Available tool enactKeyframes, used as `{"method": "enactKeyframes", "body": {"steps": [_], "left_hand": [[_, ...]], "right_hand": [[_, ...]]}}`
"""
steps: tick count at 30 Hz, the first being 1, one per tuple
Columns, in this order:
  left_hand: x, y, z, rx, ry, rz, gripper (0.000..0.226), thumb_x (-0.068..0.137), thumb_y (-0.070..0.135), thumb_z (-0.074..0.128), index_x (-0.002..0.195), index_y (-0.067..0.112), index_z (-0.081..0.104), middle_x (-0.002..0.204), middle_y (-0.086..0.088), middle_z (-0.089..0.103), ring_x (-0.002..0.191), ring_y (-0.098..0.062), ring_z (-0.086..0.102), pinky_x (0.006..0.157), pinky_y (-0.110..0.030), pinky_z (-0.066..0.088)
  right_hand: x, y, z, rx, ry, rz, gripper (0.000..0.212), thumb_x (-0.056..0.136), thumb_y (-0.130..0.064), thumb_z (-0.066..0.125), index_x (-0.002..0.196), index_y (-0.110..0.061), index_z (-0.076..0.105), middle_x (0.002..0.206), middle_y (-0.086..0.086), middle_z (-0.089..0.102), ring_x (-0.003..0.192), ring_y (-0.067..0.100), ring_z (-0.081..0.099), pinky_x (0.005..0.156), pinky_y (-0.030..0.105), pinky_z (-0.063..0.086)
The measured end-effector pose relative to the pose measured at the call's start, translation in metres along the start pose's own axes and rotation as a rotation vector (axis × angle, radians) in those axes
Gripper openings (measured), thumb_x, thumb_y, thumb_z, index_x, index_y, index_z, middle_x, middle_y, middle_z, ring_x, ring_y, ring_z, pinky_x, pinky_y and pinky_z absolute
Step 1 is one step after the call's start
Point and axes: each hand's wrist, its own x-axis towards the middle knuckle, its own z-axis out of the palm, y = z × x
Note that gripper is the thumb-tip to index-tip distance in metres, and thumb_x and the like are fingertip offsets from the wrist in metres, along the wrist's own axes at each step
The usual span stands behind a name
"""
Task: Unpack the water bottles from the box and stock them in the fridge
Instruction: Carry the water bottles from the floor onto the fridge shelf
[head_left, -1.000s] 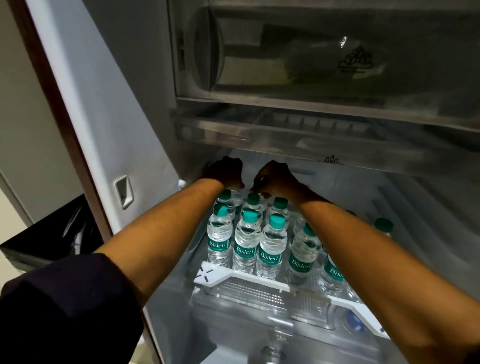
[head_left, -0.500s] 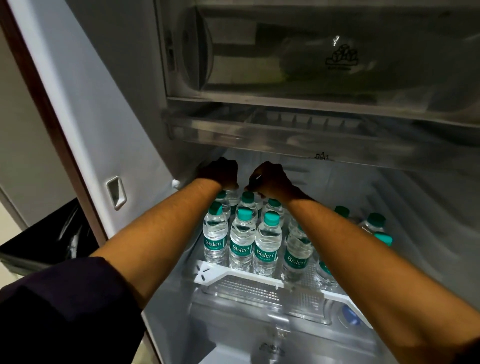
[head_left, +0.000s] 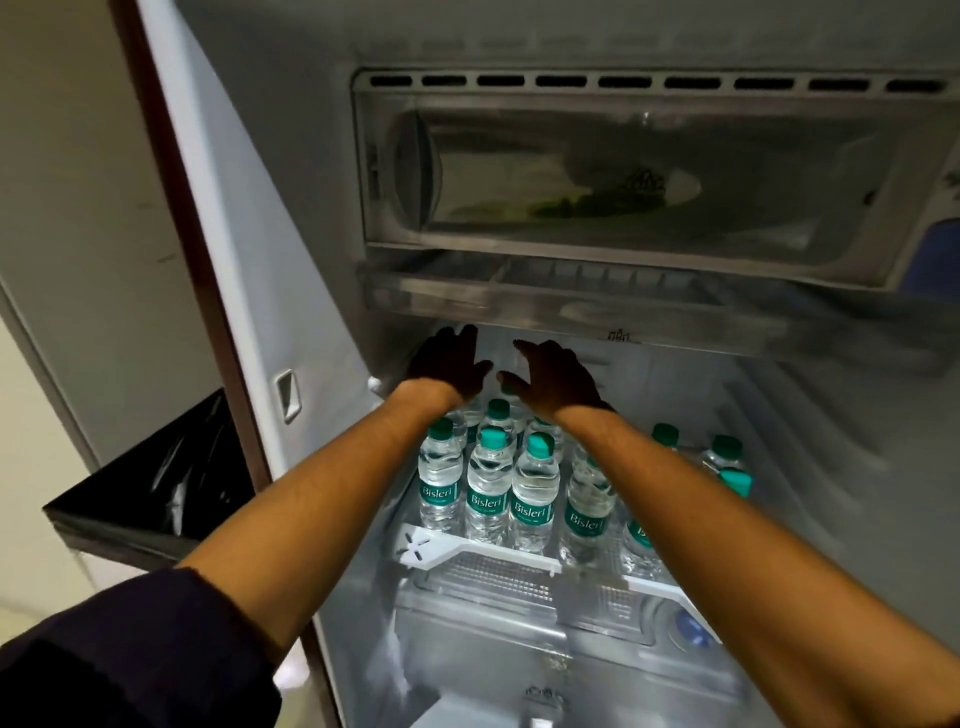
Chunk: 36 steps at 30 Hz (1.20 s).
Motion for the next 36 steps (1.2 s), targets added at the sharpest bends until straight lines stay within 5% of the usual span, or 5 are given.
{"method": "enactKeyframes", "body": {"steps": [5,9,17,26,36], "left_hand": [[-0.039,0.008,-0.009,-0.081,0.090,0.034,0.066,0.096,0.046,0.050,0.151,0.021,0.023,0.147,-0.015,0.036,0.132,-0.031,0.038,0.109,-0.043,0.037],[-0.077,0.018,-0.015,0.062,0.102,-0.001,0.039,0.094,0.041,0.051,0.110,0.009,0.066,0.114,-0.020,0.065,0.104,-0.035,0.062,0.082,-0.038,0.049],[-0.141,0.026,-0.015,0.142,0.223,0.072,0.070,0.099,0.054,0.035,0.152,0.010,0.021,0.150,-0.022,0.033,0.138,-0.036,0.030,0.116,-0.046,0.027],[-0.241,0.013,0.008,0.079,0.231,0.037,0.078,0.096,0.061,0.032,0.156,0.024,-0.002,0.163,-0.008,-0.011,0.150,-0.026,-0.010,0.122,-0.049,0.004],[-0.376,-0.052,0.049,0.184,0.191,-0.196,0.080,0.093,0.067,0.025,0.157,0.022,0.004,0.164,-0.008,-0.006,0.151,-0.028,-0.006,0.119,-0.055,0.009]], "right_hand": [[-0.030,-0.003,-0.006,-0.080,0.024,0.024,0.075,0.095,-0.064,0.037,0.155,-0.035,0.003,0.164,0.005,0.006,0.149,0.027,0.009,0.121,0.050,0.013],[-0.061,-0.006,-0.010,-0.137,0.040,0.005,0.080,0.092,-0.071,0.031,0.150,-0.042,-0.017,0.162,0.000,-0.018,0.150,0.024,-0.013,0.115,0.047,-0.014],[-0.126,-0.026,-0.025,-0.237,0.175,0.025,0.083,0.088,-0.078,0.023,0.155,-0.032,0.006,0.152,0.016,0.036,0.139,0.035,0.036,0.115,0.061,0.022],[-0.193,-0.040,0.002,-0.164,0.227,-0.070,0.081,0.089,-0.076,0.020,0.155,-0.036,-0.007,0.163,0.004,-0.016,0.150,0.031,-0.009,0.117,0.058,-0.004],[-0.270,-0.097,0.083,-0.090,0.135,-0.246,0.084,0.087,-0.077,0.023,0.155,-0.035,-0.001,0.163,0.004,-0.012,0.151,0.031,-0.005,0.119,0.059,0.000]]}}
